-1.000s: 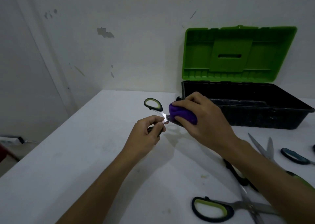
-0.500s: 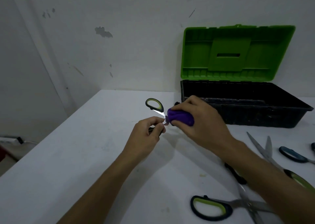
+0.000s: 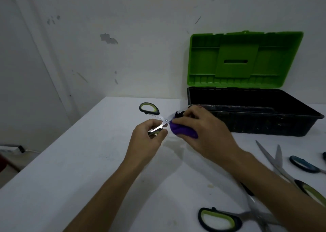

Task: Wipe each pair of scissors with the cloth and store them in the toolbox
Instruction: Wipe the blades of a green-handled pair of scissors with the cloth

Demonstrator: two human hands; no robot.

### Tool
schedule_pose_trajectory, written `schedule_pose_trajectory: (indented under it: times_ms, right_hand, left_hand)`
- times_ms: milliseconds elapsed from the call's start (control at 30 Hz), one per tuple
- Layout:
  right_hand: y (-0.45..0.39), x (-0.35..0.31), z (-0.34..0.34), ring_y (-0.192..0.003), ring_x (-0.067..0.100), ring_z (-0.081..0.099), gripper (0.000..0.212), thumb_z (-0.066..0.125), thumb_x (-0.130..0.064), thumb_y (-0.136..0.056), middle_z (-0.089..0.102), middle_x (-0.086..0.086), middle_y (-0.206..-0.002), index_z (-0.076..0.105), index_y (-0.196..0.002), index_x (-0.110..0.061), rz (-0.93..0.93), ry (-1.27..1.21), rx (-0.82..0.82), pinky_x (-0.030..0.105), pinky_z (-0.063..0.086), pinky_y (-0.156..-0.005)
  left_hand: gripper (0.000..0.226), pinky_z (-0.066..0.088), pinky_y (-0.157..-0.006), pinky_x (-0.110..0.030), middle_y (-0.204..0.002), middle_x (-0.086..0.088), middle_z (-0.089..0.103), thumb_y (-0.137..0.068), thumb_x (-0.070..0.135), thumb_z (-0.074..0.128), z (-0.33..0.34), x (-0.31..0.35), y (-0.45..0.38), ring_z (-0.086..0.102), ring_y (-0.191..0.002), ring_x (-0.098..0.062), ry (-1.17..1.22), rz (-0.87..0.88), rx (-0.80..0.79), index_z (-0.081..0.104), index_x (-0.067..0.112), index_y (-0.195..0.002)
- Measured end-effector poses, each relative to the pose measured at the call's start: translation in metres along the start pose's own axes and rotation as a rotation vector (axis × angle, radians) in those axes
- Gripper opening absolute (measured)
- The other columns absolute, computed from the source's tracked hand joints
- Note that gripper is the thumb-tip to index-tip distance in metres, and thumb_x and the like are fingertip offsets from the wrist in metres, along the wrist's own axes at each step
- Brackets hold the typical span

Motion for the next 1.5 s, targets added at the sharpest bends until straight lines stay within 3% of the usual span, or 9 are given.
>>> schedule_pose_trajectory:
  times_ms: [267, 367, 667, 867, 1033, 1167, 1300, 1433, 1500]
  right_hand:
    - [0.009, 0.039, -0.014, -0.087, 0.020, 0.057, 0.038, 0.081, -0.023, -0.074, 0.059, 0.001, -0.104, 0.069, -0.111, -0.020, 0.066, 0.187, 0.110, 0.024, 0.043, -0.059]
    - [0.006, 0.035, -0.021, -0.090, 0.018, 0.056, 0.040, 0.079, -0.026, -0.076, 0.058, -0.001, -0.104, 0.068, -0.114, -0.021, 0.064, 0.136, 0.159, 0.029, 0.051, -0.058]
    - [0.001, 0.022, -0.030, -0.092, 0.011, 0.054, 0.042, 0.075, -0.035, -0.079, 0.056, -0.007, -0.106, 0.065, -0.118, -0.025, 0.066, 0.008, 0.153, 0.025, 0.050, -0.067]
    - [-0.003, 0.022, -0.035, -0.090, 0.008, 0.054, 0.041, 0.076, -0.034, -0.079, 0.056, -0.009, -0.104, 0.066, -0.117, -0.025, 0.100, -0.089, 0.143, 0.024, 0.050, -0.071]
    - [-0.003, 0.034, -0.035, -0.092, 0.004, 0.055, 0.041, 0.078, -0.033, -0.077, 0.057, -0.011, -0.105, 0.067, -0.115, -0.027, 0.197, -0.250, 0.155, 0.011, 0.044, -0.074]
    - [-0.003, 0.035, -0.035, -0.094, 0.004, 0.058, 0.039, 0.079, -0.031, -0.076, 0.060, -0.010, -0.104, 0.068, -0.113, -0.027, 0.249, -0.392, 0.165, 0.015, 0.049, -0.075]
    - [-0.002, 0.026, -0.025, -0.092, 0.002, 0.059, 0.036, 0.079, -0.032, -0.076, 0.062, -0.014, -0.102, 0.069, -0.110, -0.029, 0.242, -0.444, 0.110, 0.019, 0.051, -0.076]
    - [-0.001, 0.022, -0.013, -0.093, 0.002, 0.059, 0.036, 0.079, -0.034, -0.075, 0.064, -0.016, -0.102, 0.069, -0.109, -0.032, 0.248, -0.468, 0.049, 0.023, 0.052, -0.077]
    - [0.000, 0.020, -0.010, -0.094, 0.000, 0.059, 0.036, 0.080, -0.034, -0.075, 0.065, -0.017, -0.102, 0.069, -0.110, -0.032, 0.249, -0.479, 0.019, 0.021, 0.052, -0.077]
  left_hand:
    - [0.013, 0.049, -0.063, -0.017, -0.085, 0.008, 0.065, -0.092, 0.015, 0.066, -0.008, -0.004, -0.003, 0.060, -0.068, -0.010, 0.050, -0.077, 0.037, 0.066, 0.028, -0.088]
    - [0.012, 0.044, -0.060, -0.006, -0.088, 0.008, 0.066, -0.086, 0.019, 0.072, -0.013, 0.003, -0.001, 0.062, -0.072, -0.006, -0.226, 0.040, 0.105, 0.061, 0.020, -0.091]
    - [0.032, 0.027, -0.047, -0.020, -0.060, 0.003, 0.052, -0.090, 0.027, 0.066, -0.020, 0.027, 0.008, 0.037, -0.045, -0.011, -0.682, 0.396, 0.253, 0.037, 0.017, -0.079]
    - [0.025, 0.041, -0.046, -0.026, -0.059, 0.004, 0.063, -0.089, 0.038, 0.060, -0.020, 0.021, 0.006, 0.056, -0.047, -0.020, -0.846, 0.551, 0.308, 0.069, 0.018, -0.078]
    - [0.022, 0.044, -0.053, -0.023, -0.063, 0.009, 0.068, -0.093, 0.034, 0.065, -0.027, 0.016, 0.001, 0.057, -0.053, -0.006, -0.548, 0.408, 0.231, 0.076, 0.019, -0.082]
    - [0.041, 0.054, -0.054, -0.031, -0.074, -0.007, 0.069, -0.095, 0.044, 0.056, -0.025, -0.007, -0.010, 0.060, -0.054, -0.014, -0.146, -0.016, 0.085, 0.070, 0.013, -0.071]
    - [0.046, 0.059, -0.067, -0.025, -0.096, -0.017, 0.074, -0.095, 0.034, 0.059, -0.003, -0.019, -0.005, 0.072, -0.083, -0.024, 0.379, -0.342, -0.076, 0.064, 0.003, -0.061]
    - [0.032, 0.059, -0.082, -0.031, -0.099, -0.024, 0.074, -0.087, 0.025, 0.068, 0.015, -0.013, 0.004, 0.072, -0.096, -0.031, 0.570, -0.349, -0.224, 0.073, -0.006, -0.095]
    - [0.028, 0.060, -0.081, -0.033, -0.089, -0.022, 0.074, -0.084, 0.020, 0.071, 0.014, -0.013, 0.004, 0.073, -0.089, -0.032, 0.573, -0.316, -0.200, 0.069, -0.007, -0.091]
Point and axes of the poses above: each hand's wrist, its own y-axis away from the middle knuckle, its own z-axis out of the palm, x = y × z, the point moved 7 cm from there along -y, towards the middle knuckle
